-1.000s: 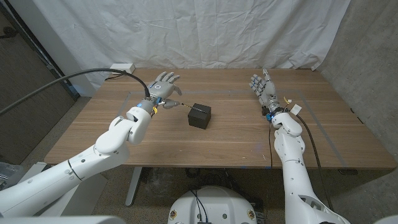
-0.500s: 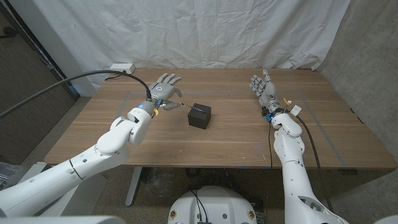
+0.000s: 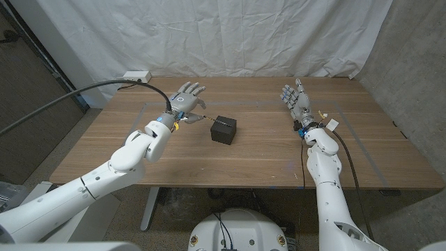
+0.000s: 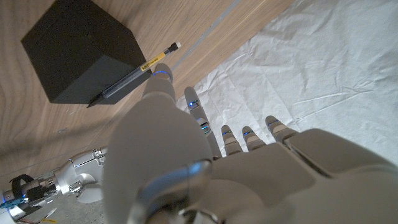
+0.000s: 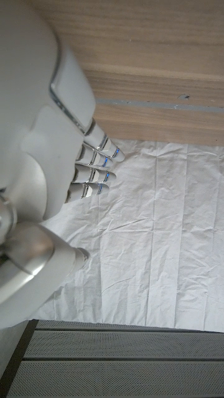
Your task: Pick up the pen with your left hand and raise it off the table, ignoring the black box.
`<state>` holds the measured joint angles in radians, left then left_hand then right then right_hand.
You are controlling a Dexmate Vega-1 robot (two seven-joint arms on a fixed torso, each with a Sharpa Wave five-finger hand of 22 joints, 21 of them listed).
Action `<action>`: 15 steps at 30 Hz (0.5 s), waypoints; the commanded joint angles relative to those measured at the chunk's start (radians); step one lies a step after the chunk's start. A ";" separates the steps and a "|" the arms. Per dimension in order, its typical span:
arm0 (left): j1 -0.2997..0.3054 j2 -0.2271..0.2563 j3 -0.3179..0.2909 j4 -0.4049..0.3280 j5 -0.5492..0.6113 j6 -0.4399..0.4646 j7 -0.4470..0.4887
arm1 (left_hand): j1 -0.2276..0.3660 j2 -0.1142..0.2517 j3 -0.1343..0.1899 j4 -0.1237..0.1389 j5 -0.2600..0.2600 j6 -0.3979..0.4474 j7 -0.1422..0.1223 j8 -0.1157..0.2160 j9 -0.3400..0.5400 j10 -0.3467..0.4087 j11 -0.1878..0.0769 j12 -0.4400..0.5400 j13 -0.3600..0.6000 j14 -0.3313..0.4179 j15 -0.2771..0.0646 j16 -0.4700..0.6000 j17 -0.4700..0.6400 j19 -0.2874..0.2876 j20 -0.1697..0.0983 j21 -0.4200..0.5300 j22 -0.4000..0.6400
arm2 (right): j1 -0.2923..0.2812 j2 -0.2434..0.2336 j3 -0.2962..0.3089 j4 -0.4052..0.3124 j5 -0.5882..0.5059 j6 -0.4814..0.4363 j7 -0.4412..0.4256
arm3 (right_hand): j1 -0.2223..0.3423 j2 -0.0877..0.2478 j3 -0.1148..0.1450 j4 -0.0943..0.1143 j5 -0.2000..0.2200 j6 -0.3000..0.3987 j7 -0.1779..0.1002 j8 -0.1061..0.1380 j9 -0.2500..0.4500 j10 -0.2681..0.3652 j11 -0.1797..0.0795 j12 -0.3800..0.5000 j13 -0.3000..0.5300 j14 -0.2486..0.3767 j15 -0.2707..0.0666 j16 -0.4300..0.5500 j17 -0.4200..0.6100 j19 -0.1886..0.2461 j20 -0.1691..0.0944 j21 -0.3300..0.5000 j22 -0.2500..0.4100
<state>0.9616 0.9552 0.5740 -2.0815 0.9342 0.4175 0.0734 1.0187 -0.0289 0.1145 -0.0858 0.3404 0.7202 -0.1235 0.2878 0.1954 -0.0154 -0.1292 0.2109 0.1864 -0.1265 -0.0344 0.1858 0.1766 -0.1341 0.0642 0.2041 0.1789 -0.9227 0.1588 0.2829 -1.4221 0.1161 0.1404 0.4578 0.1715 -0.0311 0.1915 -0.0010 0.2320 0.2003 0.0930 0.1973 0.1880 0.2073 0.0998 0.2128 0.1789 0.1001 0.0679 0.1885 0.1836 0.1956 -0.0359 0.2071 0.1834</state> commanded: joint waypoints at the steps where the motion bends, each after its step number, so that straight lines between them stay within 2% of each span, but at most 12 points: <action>1: -0.016 -0.014 0.015 0.033 0.019 -0.025 0.012 | 0.009 -0.002 -0.005 0.001 0.007 0.005 -0.005 -0.002 0.004 -0.003 -0.005 -0.004 0.000 -0.007 -0.062 0.000 0.002 0.000 -0.004 0.002 0.004 | -0.005 0.004 0.000 -0.005 0.002 0.000 -0.006 | 0.002 0.002 -0.002 -0.001 0.004 0.006 -0.002 0.004 0.002 0.007 -0.002 0.003 0.005 0.005 0.001 0.002 0.005 0.008 -0.002 0.001 0.005; 12: -0.028 -0.017 0.018 0.054 0.015 -0.044 0.010 | 0.013 -0.001 -0.010 0.001 0.009 0.004 -0.005 -0.008 0.004 -0.005 -0.002 -0.005 0.001 -0.007 -0.060 0.000 0.002 -0.001 -0.002 0.001 0.004 | 0.002 0.005 -0.004 0.004 -0.001 -0.001 -0.010 | 0.002 0.002 -0.003 -0.002 0.004 0.007 -0.002 0.004 0.002 0.007 -0.003 0.003 0.005 0.006 0.000 0.002 0.005 0.008 -0.003 0.002 0.005; 15: -0.035 -0.020 0.024 0.072 0.020 -0.053 0.020 | 0.015 -0.001 -0.012 0.000 0.009 0.006 -0.005 -0.009 0.005 -0.003 -0.001 -0.005 0.001 -0.009 -0.069 -0.001 0.002 -0.002 -0.005 0.000 0.004 | 0.005 0.005 -0.005 0.009 -0.002 0.000 -0.010 | 0.002 0.002 -0.003 -0.002 0.004 0.007 -0.002 0.004 0.002 0.007 -0.003 0.003 0.005 0.007 0.000 0.002 0.005 0.008 -0.003 0.001 0.005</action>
<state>0.9432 0.9426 0.5874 -2.0478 0.9495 0.3915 0.0761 1.0191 -0.0292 0.1062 -0.0828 0.3447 0.7221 -0.1253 0.2794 0.1979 -0.0154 -0.1291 0.2069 0.1864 -0.1265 -0.0344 0.1858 0.1768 -0.1342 0.0642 0.2041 0.1789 -0.9256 0.1622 0.2829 -1.4243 0.1171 0.1405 0.4513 0.1715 -0.0311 0.1888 -0.0037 0.2320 0.2002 0.0929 0.1973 0.1880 0.2073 0.0999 0.2128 0.1789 0.1000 0.0679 0.1885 0.1836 0.1956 -0.0358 0.2070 0.1834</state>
